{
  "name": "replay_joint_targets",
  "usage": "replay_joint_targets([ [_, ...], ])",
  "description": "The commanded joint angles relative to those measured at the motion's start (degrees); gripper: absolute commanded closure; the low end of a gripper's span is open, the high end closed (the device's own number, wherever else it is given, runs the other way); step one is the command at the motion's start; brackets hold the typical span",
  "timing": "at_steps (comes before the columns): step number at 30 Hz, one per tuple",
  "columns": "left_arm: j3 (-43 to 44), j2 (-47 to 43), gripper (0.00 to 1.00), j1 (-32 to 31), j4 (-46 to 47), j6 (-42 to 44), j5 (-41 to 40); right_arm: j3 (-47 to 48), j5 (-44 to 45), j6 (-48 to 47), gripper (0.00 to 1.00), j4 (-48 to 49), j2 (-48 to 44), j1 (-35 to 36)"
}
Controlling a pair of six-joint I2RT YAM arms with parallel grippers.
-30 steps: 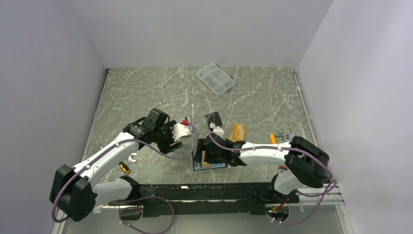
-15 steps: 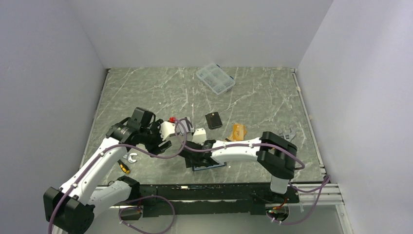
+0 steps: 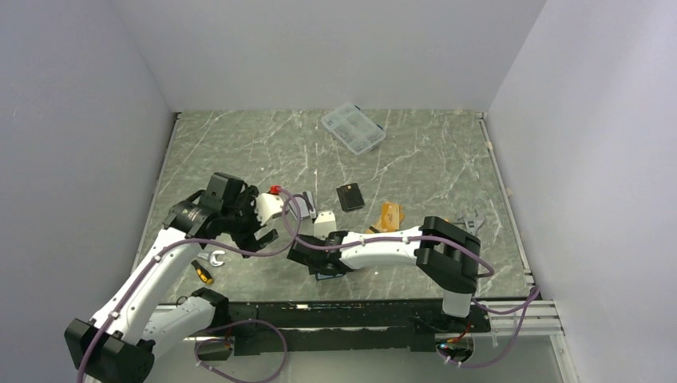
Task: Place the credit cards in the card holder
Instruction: Insert the credit card into the card holder, then pick up the credit card from the center of the board.
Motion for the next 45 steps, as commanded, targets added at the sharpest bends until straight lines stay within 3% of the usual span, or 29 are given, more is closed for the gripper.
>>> replay_joint_targets([
  [1,2.9,-2.9,0.01,0.4,-1.5,-1.5,-5.1,-1.3,-1.2,-1.6,0.58,-1.1,1.1,0.2],
  [5,2.5,-5.6,0.01,0.8,-1.7,-2.7,-12.1,-1.9,-2.0,-2.5,0.56,0.2,0.5,0.3],
  [9,-0.7,-7.2,0.01,1.1,2.1,-5.4,-25.4,-3.1,-2.1,-3.2,0.42,1.5,-2.4,-0.1],
  [14,1.2,-4.9,0.01,1.1,-1.3,-5.9,-30.0,-5.9,-3.7,-4.2,0.28,5.4,-8.4,-1.2],
  [20,4.6,-7.0,0.01,1.1,-2.0,-6.7,-22.6,-7.7,-5.7,-6.0,0.2,6.7,-15.9,-4.1],
  [32,2.4,-4.5,0.01,1.2,-2.5,-2.3,-15.5,-13.3,-8.2,-11.3,0.2,2.0,-34.7,-17.2],
  [35,0.9,-4.5,0.0,1.1,-2.9,-1.5,-12.1,-18.5,-9.7,-10.1,0.24,3.0,-38.6,-19.6],
  [41,-0.3,-0.9,0.01,1.1,-5.0,-2.2,-3.8,-25.3,-11.1,-7.3,0.4,4.8,-40.2,-20.7],
  [45,-1.0,-0.7,0.01,1.1,-3.2,-2.6,-0.7,-25.1,-11.3,-8.5,0.4,4.1,-40.7,-23.9],
])
